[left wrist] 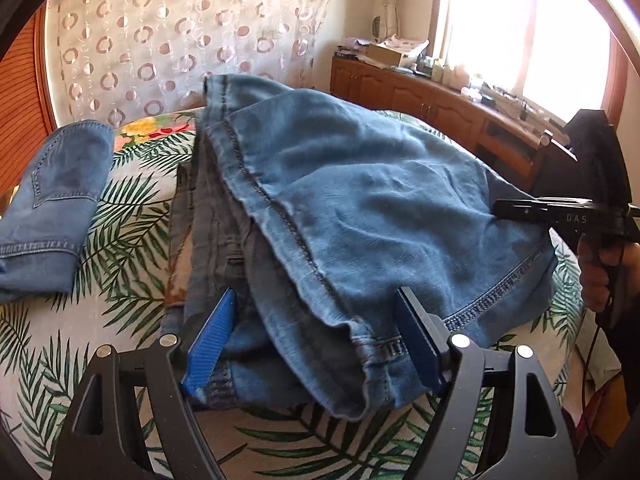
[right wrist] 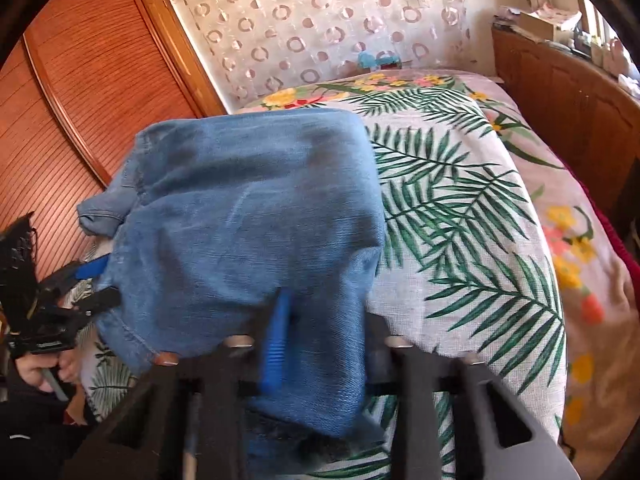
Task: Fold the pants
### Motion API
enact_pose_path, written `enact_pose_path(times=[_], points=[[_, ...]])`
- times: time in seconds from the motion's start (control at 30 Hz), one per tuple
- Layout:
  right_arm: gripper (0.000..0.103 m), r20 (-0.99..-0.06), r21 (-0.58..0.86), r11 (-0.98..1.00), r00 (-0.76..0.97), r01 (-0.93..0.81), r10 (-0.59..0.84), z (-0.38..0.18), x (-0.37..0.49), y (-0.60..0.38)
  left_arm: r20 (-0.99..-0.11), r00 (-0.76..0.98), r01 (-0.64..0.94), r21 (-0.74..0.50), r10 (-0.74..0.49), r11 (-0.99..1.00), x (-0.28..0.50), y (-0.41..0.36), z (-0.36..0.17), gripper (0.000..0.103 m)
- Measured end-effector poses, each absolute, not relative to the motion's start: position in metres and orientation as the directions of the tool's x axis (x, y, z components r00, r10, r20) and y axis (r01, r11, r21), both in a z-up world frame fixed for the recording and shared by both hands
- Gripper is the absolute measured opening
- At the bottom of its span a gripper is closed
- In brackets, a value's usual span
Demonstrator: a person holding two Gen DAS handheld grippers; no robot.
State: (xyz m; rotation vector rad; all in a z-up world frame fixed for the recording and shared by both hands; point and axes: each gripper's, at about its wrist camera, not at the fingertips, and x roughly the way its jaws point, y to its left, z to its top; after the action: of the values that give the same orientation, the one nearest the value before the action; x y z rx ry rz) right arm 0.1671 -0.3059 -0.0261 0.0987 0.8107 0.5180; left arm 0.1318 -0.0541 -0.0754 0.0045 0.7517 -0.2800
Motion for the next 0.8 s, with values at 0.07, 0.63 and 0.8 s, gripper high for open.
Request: enact_pose_path(times=[0.07,0.63,0.8], points=[[0.011,-0.655,0.252,0.874,0.591,-0.416,0.471,-0.017,0.165,-0.304,-0.663,0.707,0.244,-0.101,-0.248,0.965,0.128,-0.05,-0.07,0.08],[0.006,-0.52,0.089,0.696,0.563,-0.712,0.642,0.066,0.145,-0.161,-0.517,0.841,0.113,-0.117,-0.158,0.987,0.064,0.04,0.0,0.08],[0.006,-0.574,0.108,0.621,0.461,-0.776,0.677,0.039,0.155,-0.111,-0.504,0.857,0.048,-0.124,-0.105,0.991,0.049,0.066,0.003,0.08]])
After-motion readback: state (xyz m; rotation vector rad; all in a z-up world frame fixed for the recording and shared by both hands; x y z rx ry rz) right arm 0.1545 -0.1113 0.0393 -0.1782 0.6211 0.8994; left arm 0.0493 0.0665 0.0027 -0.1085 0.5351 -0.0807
